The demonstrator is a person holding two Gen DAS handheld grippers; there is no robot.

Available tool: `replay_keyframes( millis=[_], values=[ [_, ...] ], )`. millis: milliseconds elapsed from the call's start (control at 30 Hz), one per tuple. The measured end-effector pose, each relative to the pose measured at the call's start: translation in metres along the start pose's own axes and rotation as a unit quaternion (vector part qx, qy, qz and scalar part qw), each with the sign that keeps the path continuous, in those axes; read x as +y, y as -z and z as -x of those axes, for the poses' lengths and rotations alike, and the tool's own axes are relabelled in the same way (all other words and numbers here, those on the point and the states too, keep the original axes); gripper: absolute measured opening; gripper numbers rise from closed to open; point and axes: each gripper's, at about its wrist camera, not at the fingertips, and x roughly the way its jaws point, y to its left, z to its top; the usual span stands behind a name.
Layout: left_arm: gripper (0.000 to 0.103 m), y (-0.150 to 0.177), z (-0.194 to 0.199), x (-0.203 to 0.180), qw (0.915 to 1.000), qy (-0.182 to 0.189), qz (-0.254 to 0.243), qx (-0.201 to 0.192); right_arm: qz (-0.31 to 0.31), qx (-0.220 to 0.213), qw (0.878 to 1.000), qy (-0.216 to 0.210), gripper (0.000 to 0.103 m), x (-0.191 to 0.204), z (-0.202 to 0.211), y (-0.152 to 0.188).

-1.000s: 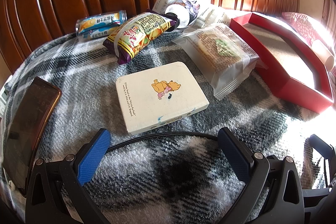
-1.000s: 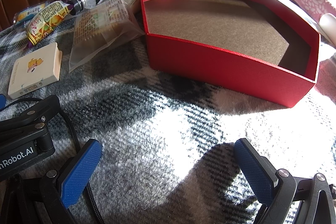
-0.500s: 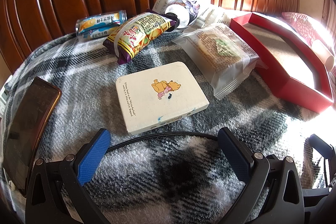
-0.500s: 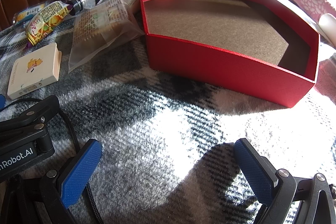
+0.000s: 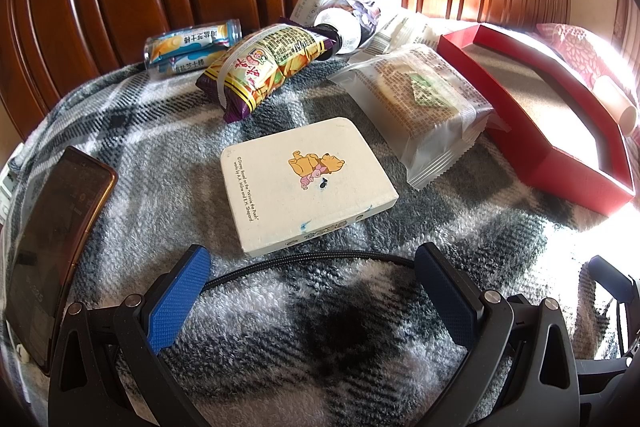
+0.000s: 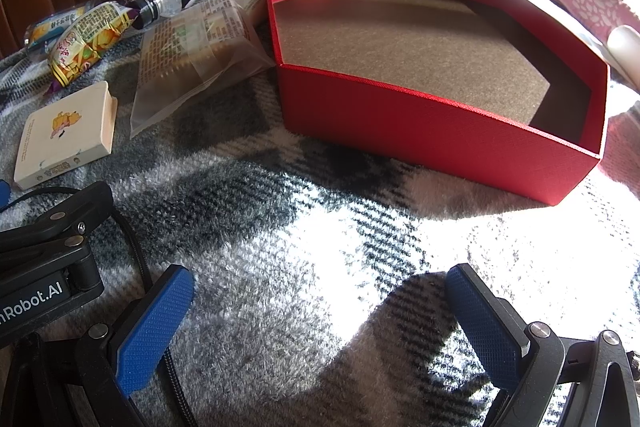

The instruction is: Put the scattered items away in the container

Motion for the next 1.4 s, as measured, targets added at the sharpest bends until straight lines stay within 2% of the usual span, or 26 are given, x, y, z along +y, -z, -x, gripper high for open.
replay_keyframes(
  millis=[833,1000,1133,1233,1400],
  values=[
    [0.103,-0.002,0.001,0.001,1.0000,0.000,0.000,0.000,0.001,-0.002,1.000,0.000,0.103,-0.001,0.000,0.004],
    [0.103,-0.002,0.000,0.002,1.0000,-0.001,0.000,-0.001,-0.011,-0.002,1.000,0.016,0.103,0.001,-0.001,0.002],
    [0.103,0.000,0.000,0.004,1.0000,0.005,0.007,0.000,-0.046,0.013,0.997,0.053,0.103,0.007,0.003,0.002],
    [0.103,0.000,0.002,0.005,0.9998,0.014,0.015,0.002,-0.077,0.043,0.993,0.083,0.103,0.010,0.008,0.003],
    [0.103,0.000,0.003,0.007,0.9997,0.023,0.008,0.006,-0.071,0.074,0.991,0.086,0.103,0.010,0.012,0.001]
  ],
)
